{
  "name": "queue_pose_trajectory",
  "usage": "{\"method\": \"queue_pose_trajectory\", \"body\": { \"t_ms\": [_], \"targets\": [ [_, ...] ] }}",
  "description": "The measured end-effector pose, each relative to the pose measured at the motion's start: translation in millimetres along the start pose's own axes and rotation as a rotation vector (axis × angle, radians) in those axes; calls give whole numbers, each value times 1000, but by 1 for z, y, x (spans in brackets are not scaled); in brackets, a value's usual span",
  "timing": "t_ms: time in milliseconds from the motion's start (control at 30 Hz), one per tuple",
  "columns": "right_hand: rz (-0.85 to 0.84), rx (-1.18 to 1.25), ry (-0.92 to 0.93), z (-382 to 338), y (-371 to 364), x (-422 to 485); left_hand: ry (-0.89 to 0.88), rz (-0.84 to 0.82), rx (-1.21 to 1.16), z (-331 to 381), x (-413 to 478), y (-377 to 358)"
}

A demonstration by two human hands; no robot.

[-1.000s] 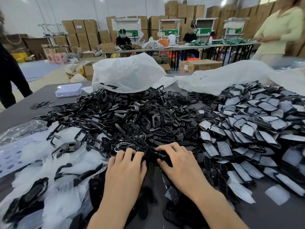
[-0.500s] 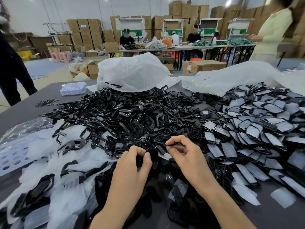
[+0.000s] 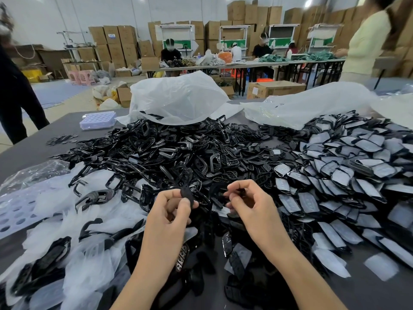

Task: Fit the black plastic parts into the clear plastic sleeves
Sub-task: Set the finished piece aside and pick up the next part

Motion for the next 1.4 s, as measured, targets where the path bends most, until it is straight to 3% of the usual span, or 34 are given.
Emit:
{"method": "queue_pose_trajectory", "body": {
  "t_ms": [167, 300, 400, 500, 633, 967, 1300, 1400],
  "targets": [
    [34, 151, -28, 0, 3, 2, -14, 9, 86, -5, 0, 2],
    [57, 226, -51, -1, 5, 2, -205, 41, 509, 3, -8, 1],
    [129, 448, -89, 3, 11, 4, -279, 68, 651, 11, -11, -3],
    [118, 761, -103, 5, 14, 6, -289, 95, 572, 15, -13, -5],
    [5, 977, -98, -2, 6, 5, -167, 20, 241, 11, -6, -6],
    [-44, 756, -148, 1, -8, 5, -25, -31, 11, 6, -4, -4],
    [-163, 678, -206, 5, -35, -1, -118, -50, 503, -6, -5, -9],
    [-196, 672, -204, 5, -39, -1, -114, -28, 546, -8, -4, -6]
  ]
}}
Point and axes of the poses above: each hand's wrist, its own x-axis towards the middle knuckle, its own y-axis out of the back of the hand, z = x × y, the point moved 5 cm from there along x, towards the middle knuckle, and after that the axes turned 8 degrees about -z, right-handed, at the moved point
